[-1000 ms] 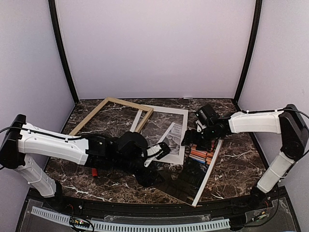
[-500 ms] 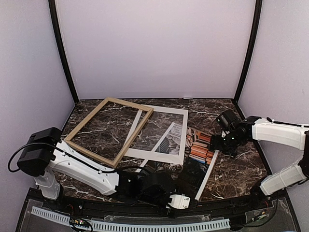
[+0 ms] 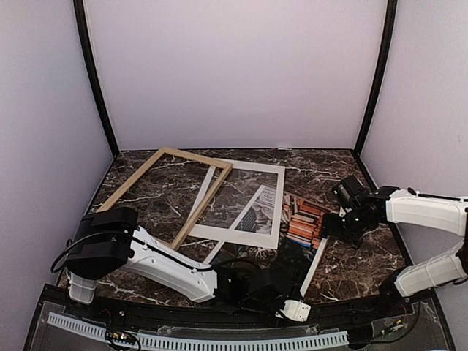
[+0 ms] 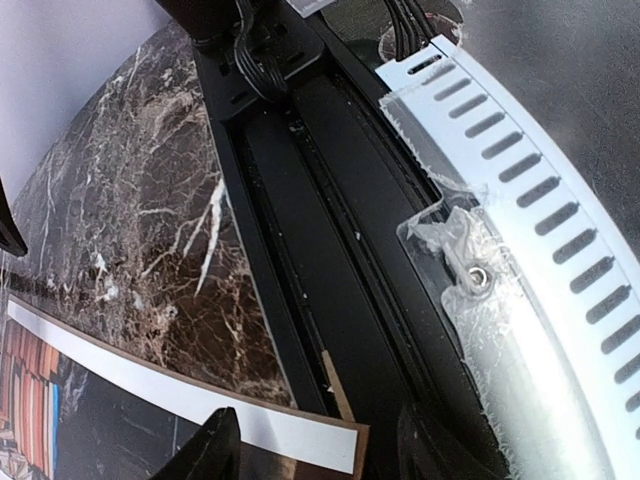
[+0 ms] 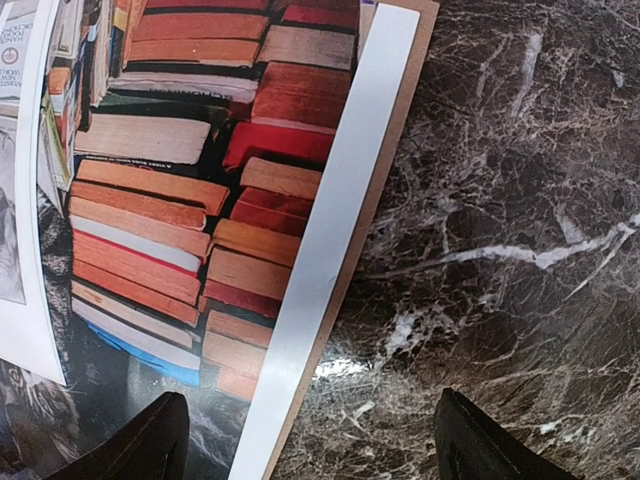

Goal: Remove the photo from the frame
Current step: Pick up the photo from the backboard.

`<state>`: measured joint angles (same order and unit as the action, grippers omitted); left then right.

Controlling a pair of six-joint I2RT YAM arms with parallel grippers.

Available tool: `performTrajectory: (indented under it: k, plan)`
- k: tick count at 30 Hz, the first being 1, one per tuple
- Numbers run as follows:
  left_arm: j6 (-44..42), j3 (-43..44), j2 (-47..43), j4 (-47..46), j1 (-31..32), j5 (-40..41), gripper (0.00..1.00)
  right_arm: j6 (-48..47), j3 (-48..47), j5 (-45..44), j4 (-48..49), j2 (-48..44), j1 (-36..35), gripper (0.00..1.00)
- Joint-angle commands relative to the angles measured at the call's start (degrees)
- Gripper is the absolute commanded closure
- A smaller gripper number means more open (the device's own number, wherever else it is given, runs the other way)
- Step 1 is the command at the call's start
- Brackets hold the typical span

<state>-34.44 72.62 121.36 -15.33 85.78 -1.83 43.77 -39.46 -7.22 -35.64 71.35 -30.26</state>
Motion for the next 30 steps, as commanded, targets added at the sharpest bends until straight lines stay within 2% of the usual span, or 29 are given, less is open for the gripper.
performTrajectory:
  k: [1, 17, 30]
  plan:
    - [-2.54, 1.22, 0.32, 1.14, -0.18, 0.29, 0.44, 0.33, 1.16, 0.53, 1.81, -1.82, 0.39, 0.14]
    - [-5.69, 2.44, 1.38, 5.07, -1.93, 3.19, 0.52, 0.61, 2.02, 0.99, 2.11, -2.45, 0.48, 0.14]
    - [-5.59, 4.16, 0.85, 8.61, -2.22, 2.34, 0.71, 0.75, 2.95, 1.75, 2.93, -2.16, 0.51, 0.15]
